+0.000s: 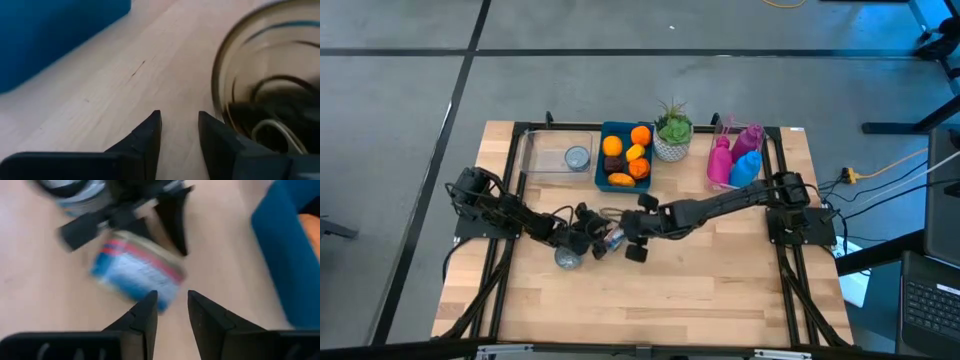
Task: Pick & Place Food Item
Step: Stack the blue and pink tuna can on top of the blue tuna can into the left transparent bin
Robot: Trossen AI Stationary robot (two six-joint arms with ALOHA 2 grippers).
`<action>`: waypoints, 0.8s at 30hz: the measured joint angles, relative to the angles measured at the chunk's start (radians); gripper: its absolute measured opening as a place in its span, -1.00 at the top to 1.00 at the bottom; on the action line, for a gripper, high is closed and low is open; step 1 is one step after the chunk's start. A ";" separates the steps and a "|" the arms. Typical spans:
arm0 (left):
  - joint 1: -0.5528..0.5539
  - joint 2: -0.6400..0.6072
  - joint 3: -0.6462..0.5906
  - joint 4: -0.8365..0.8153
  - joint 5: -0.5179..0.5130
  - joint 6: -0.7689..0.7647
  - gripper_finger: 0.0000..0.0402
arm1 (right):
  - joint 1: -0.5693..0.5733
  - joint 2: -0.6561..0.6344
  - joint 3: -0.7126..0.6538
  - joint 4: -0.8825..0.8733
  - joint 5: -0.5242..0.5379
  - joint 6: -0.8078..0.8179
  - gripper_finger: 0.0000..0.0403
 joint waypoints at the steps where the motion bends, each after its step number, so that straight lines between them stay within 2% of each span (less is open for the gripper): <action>1: 0.000 0.000 0.000 0.000 -0.002 0.013 0.41 | 0.003 -0.008 0.000 -0.016 0.003 -0.001 0.46; 9: -0.001 -0.081 -0.003 -0.077 -0.024 0.138 0.40 | 0.008 -0.085 -0.001 -0.133 0.029 -0.042 0.46; 17: 0.064 -0.321 -0.001 -0.285 -0.059 0.291 0.38 | 0.009 -0.093 -0.001 -0.205 0.038 -0.025 0.46; 24: 0.134 -0.548 0.148 -0.689 -0.103 0.434 0.21 | 0.022 -0.093 -0.002 -0.256 0.085 -0.004 0.46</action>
